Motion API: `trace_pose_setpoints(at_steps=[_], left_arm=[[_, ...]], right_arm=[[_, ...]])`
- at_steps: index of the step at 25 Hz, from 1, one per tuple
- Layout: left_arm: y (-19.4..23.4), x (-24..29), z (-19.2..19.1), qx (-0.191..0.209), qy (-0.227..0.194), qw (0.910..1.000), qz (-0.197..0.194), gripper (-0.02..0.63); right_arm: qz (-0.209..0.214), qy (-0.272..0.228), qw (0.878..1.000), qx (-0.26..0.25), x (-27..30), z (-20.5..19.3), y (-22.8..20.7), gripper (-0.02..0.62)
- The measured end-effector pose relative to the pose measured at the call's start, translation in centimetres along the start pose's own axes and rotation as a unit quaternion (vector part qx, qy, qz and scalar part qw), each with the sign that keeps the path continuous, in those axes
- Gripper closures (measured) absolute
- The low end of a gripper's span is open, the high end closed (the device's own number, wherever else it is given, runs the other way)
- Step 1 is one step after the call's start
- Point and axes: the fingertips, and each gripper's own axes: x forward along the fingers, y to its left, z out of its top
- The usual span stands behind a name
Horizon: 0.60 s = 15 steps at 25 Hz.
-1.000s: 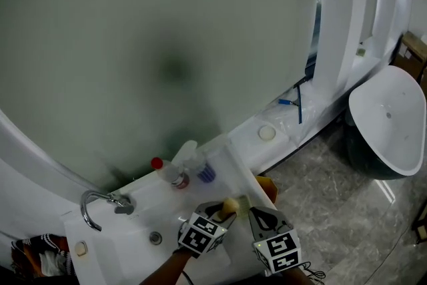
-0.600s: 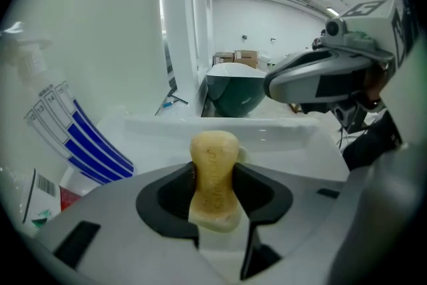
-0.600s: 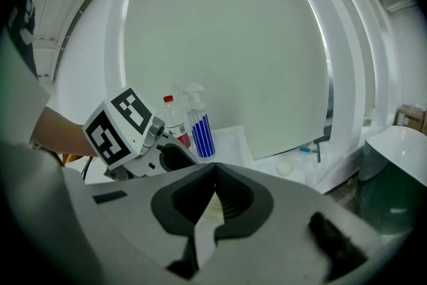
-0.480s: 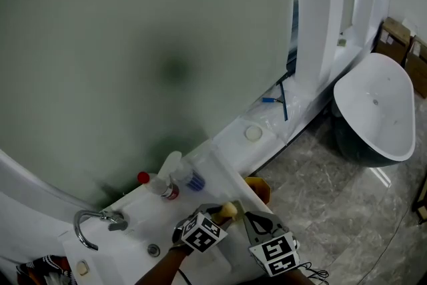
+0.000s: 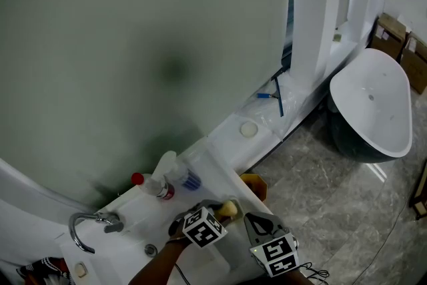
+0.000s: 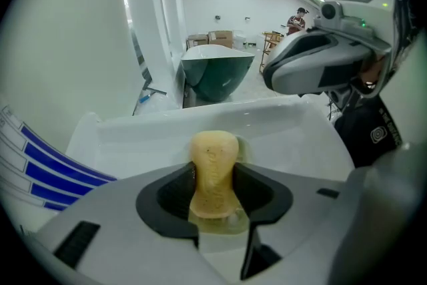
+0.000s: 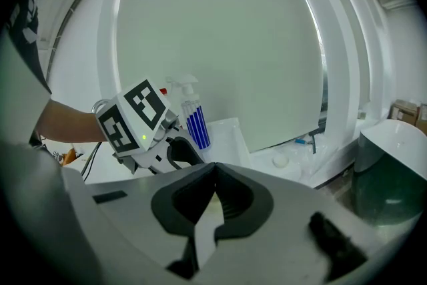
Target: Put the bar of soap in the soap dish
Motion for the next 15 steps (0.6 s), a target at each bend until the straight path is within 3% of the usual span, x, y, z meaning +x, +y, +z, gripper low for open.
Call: trace_pose_setpoints(at_steps=[9,15], left_arm=[[-0.57,0.61,-0.16,0.023,0.038,0.9989,-0.017,0.422],[-0.68,0.97,-0.38,0.039,0.042,0.9982,-0.016,0.420]], right_arm=[[-0.003,-0.001,1.000,0.001,-0.13,-0.10,0.09,0.584],[-0.006,-0.005,1.000,0.001,-0.40,-0.16,-0.14,0.584]])
